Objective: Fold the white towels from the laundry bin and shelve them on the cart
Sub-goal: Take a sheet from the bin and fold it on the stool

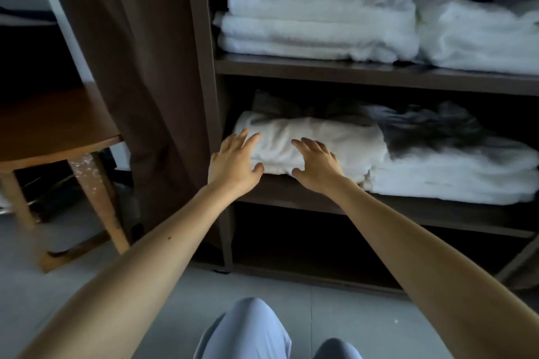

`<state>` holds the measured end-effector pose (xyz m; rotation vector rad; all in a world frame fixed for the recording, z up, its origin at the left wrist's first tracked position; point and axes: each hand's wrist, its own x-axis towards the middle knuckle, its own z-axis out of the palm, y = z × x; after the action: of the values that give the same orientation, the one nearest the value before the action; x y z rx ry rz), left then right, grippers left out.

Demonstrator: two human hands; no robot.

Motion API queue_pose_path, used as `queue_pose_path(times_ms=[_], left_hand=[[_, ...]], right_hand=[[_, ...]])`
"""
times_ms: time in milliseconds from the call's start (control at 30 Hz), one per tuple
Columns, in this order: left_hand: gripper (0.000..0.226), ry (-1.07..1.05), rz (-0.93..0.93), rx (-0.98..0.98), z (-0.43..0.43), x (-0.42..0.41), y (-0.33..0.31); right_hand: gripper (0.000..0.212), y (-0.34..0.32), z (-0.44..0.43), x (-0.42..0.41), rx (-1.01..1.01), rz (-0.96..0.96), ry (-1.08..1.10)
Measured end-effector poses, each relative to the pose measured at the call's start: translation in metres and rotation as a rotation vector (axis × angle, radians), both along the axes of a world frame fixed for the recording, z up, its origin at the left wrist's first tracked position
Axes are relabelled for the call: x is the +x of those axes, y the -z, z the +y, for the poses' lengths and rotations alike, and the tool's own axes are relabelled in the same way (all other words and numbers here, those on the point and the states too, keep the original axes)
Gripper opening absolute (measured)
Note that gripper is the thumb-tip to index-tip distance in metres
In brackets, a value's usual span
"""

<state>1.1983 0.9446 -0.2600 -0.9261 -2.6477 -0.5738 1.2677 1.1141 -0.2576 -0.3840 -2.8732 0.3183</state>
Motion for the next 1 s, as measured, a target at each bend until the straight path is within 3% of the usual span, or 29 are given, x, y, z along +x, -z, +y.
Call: queue_pose_path(times_ms=[233,367,700,867,1000], left_hand=[[0.064,-0.06,-0.068,-0.075,-0.042,-0.022,0.007],[0.065,-0.095,-0.167,-0.168,-0.07,-0.016,-0.03],[0.064,-0.205,-0.245,-0.212,-0.135,0.016,-0.252],[0.063,-0.29,-0.275,-0.05,-0.174,0.062,-0.37],[0.062,-0.347,-0.268,0.038,-0.203,0.104,-0.428]], right_hand=[[0.066,0.017,-0.036,-0.043,-0.098,-0.071,-0.128],[0.064,-0.018,-0.065,-0.053,-0.116,-0.159,-0.186],[0.061,-0.235,-0.139,-0.043,-0.102,-0.335,-0.326],[0.054,-0.361,-0.184,-0.01,-0.259,-0.111,-0.321],[0.052,-0.426,-0.226,0.017,-0.287,-0.017,-0.429]])
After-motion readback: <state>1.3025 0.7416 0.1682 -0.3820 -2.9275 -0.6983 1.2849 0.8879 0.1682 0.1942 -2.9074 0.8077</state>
